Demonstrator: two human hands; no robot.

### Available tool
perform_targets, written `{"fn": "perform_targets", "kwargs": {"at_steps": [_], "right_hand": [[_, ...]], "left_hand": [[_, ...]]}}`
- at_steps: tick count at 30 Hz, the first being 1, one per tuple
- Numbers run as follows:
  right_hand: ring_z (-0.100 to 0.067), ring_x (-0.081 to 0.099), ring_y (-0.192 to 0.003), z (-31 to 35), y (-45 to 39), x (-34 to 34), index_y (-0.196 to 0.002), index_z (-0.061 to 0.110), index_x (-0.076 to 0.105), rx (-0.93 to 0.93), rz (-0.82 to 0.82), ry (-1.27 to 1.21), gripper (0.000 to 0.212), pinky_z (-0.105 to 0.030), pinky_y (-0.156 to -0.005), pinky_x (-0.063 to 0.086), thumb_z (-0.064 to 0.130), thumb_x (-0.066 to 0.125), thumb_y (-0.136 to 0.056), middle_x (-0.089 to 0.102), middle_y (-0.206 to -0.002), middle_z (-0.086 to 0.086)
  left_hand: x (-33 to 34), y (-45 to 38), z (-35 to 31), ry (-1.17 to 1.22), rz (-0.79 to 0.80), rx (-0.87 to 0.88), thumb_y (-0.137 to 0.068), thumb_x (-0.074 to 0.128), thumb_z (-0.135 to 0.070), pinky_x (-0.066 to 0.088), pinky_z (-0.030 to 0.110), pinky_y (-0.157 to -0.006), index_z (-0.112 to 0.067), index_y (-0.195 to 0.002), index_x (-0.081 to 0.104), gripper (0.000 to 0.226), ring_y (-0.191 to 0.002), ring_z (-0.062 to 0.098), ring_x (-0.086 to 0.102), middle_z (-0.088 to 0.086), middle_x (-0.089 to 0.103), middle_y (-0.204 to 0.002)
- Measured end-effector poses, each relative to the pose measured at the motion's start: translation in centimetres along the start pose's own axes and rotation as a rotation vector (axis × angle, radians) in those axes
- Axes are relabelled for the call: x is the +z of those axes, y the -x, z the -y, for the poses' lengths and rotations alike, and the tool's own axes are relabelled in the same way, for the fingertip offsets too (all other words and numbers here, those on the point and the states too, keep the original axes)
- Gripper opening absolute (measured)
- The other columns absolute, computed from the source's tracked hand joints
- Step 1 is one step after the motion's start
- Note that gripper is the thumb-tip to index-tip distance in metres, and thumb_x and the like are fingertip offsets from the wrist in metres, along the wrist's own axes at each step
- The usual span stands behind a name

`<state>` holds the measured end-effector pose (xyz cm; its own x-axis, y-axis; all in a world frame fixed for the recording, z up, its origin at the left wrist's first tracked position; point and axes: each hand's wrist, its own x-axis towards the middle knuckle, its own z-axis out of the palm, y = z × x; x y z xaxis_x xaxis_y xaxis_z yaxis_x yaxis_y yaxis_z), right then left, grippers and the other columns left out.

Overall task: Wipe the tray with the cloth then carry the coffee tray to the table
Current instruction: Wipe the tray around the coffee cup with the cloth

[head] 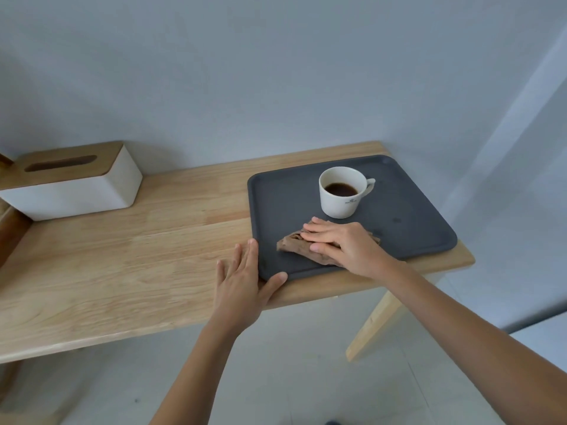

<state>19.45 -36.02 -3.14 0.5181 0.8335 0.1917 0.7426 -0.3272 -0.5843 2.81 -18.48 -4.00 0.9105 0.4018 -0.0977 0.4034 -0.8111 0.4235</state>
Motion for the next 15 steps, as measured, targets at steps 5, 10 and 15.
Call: {"fn": "perform_targets", "kwargs": {"at_steps": [5, 10, 15], "right_hand": [[0.005, 0.041, -0.131, -3.4, 3.1, -3.1, -0.124, 0.02, 0.063, 0.073, -0.052, -0.024, 0.034, -0.017, -0.114, 0.03, 0.021, 0.063, -0.09, 0.06, -0.133, 0.005], [0.002, 0.042, -0.131, -6.2, 5.1, -6.1, -0.124, 0.019, 0.062, 0.136, -0.052, -0.024, 0.035, -0.017, -0.114, 0.029, 0.018, 0.064, -0.089, 0.06, -0.133, 0.003], [0.012, 0.038, -0.129, -8.1, 6.3, -7.9, -0.125, 0.021, 0.062, 0.155, -0.05, -0.019, 0.035, -0.01, -0.112, 0.027, 0.018, 0.064, -0.09, 0.058, -0.135, 0.003]], "left_hand": [[-0.1, -0.1, 0.0, 0.013, 0.019, -0.012, -0.089, 0.032, -0.066, -0.004, 0.044, -0.122, -0.02, -0.154, -0.003, 0.086, -0.151, 0.015, -0.008, -0.008, 0.005, -0.164], [-0.4, -0.1, -0.3, 0.014, 0.032, -0.013, -0.09, 0.034, -0.064, -0.003, 0.042, -0.121, -0.021, -0.154, -0.002, 0.085, -0.151, 0.015, -0.007, -0.004, 0.006, -0.164], [-0.7, 0.0, -0.7, 0.013, 0.041, -0.008, -0.092, 0.039, -0.058, 0.0, 0.041, -0.121, -0.02, -0.153, 0.001, 0.081, -0.151, 0.014, -0.006, -0.003, 0.009, -0.163]]}}
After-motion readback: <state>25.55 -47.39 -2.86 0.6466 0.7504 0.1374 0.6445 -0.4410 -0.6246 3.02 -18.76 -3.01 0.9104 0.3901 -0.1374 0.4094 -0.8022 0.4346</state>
